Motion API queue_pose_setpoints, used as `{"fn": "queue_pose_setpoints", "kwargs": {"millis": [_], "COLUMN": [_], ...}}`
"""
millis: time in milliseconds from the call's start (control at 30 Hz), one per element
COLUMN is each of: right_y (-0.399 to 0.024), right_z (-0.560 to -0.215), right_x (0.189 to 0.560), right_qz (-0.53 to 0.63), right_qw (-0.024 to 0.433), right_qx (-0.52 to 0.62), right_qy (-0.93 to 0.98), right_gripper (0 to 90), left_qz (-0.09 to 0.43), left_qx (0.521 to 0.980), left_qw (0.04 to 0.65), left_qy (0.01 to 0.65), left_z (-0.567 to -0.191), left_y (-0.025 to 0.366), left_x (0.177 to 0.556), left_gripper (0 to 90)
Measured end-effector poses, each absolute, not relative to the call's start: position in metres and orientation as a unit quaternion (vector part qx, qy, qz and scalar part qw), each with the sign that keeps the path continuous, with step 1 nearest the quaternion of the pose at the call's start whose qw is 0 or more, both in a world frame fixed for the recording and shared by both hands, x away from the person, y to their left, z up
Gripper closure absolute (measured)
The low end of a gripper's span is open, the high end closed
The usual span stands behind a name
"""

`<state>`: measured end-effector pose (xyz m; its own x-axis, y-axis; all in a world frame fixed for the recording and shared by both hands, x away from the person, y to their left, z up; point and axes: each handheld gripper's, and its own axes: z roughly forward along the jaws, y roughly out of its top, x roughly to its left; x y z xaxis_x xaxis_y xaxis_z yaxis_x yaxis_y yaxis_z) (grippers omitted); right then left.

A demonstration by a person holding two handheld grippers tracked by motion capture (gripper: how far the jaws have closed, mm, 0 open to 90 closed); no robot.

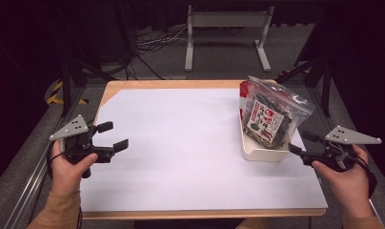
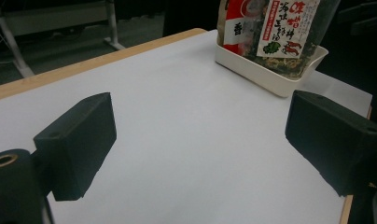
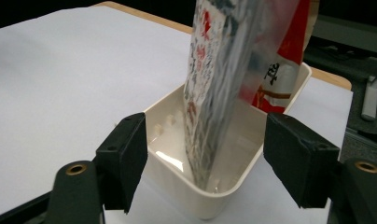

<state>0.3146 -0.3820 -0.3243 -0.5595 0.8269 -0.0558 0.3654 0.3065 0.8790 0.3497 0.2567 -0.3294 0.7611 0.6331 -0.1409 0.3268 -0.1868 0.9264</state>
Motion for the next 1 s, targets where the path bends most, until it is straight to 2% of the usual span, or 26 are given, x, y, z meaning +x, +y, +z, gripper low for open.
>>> {"fn": "queue_pose_setpoints", "kwargs": {"millis": [400, 733, 1000], "right_y": [-0.351, -0.31, -0.298], "right_z": [-0.338, -0.366, -0.391], "right_x": [0.298, 0.31, 0.318], "right_qz": [0.459, 0.498, 0.499], "right_qw": [0.233, 0.181, 0.164], "right_qx": [0.345, 0.28, 0.274], "right_qy": [0.785, 0.801, 0.805], "right_gripper": [30.5, 30.1, 30.1], "left_qz": [0.136, 0.13, 0.13], "left_qx": [0.758, 0.76, 0.761], "left_qw": [0.555, 0.554, 0.553], "left_qy": [0.314, 0.314, 0.312], "left_z": [-0.332, -0.336, -0.337], "left_y": [0.257, 0.254, 0.254], "left_x": [0.348, 0.35, 0.352], "left_gripper": [9.3, 9.2, 9.3]}}
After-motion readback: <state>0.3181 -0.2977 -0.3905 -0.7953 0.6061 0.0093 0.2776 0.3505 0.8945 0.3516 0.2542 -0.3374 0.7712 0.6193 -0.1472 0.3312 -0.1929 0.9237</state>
